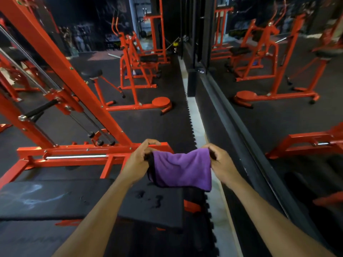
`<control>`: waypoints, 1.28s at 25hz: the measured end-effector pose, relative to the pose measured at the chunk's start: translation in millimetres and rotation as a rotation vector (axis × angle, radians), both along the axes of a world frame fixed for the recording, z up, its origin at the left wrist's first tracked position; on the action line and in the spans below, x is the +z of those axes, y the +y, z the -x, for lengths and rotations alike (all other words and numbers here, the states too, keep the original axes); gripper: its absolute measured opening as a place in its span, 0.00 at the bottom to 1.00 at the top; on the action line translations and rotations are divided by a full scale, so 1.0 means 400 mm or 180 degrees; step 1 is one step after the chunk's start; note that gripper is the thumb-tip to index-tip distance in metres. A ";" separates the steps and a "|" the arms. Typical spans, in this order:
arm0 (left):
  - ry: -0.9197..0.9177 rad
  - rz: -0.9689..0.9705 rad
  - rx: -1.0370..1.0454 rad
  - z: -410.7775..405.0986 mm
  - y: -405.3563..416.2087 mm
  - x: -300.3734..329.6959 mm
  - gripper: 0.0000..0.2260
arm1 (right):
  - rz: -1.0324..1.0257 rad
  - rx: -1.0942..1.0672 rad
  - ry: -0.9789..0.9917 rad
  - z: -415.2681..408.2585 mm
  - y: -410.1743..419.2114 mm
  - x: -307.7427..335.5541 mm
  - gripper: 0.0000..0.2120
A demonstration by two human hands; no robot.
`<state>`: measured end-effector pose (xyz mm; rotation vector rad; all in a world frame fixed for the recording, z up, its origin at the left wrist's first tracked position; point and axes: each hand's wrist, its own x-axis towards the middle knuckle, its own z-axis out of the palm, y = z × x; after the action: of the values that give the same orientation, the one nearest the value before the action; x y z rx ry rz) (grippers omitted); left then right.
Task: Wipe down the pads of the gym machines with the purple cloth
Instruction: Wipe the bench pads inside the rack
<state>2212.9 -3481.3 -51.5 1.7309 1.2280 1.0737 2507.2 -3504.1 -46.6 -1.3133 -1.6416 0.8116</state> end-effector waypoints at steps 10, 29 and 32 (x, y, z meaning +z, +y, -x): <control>0.1459 0.0291 -0.0963 0.376 0.029 -0.199 0.18 | 0.0925 0.0847 -0.0405 0.241 0.101 -0.112 0.17; 0.1056 0.2447 -0.0542 0.260 0.188 -0.629 0.28 | 0.3190 -0.1303 0.1001 0.263 0.079 -0.484 0.15; 0.2253 0.1861 -0.0623 0.189 0.253 -0.715 0.31 | 0.2805 -0.1741 0.0790 0.164 0.104 -0.534 0.07</control>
<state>2137.1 -3380.1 -337.5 1.7355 1.5409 -0.0679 2441.6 -3462.7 -260.1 -2.0234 -0.6385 1.3371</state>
